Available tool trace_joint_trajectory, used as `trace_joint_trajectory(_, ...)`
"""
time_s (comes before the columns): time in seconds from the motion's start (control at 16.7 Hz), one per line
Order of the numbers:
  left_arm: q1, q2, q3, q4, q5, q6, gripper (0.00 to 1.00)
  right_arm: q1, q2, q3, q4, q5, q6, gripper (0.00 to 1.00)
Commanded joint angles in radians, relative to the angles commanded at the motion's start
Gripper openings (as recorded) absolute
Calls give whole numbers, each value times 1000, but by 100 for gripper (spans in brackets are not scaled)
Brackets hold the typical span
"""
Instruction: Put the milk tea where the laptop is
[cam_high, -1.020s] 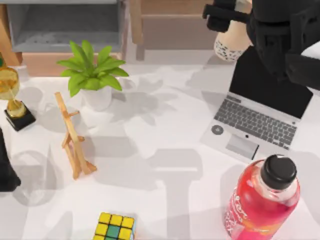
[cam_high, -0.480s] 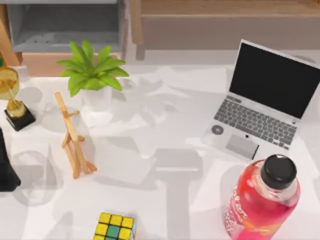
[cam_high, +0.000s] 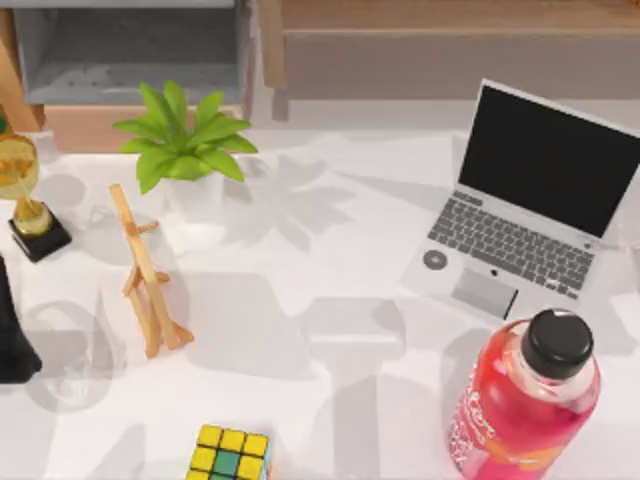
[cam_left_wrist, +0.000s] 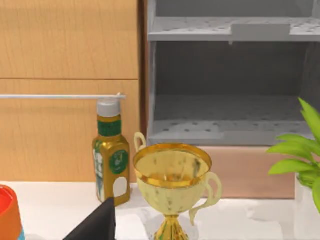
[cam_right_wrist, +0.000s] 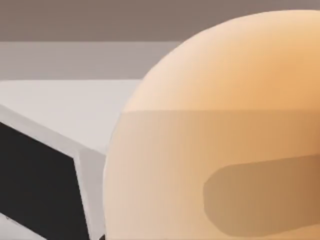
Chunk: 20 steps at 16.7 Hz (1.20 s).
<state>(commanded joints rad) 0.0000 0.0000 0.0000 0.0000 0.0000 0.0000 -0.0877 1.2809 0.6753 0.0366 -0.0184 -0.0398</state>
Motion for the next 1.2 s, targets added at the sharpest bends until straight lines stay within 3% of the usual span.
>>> trace_joint_trajectory(0.54, 0, 0, 0, 0, 0, 0, 100, -4, -3, -27, 9, -37, 3, 0)
trace_joint_trajectory(1.2, 0, 0, 0, 0, 0, 0, 100, -19, -42, -91, 168, -40, 55, 0)
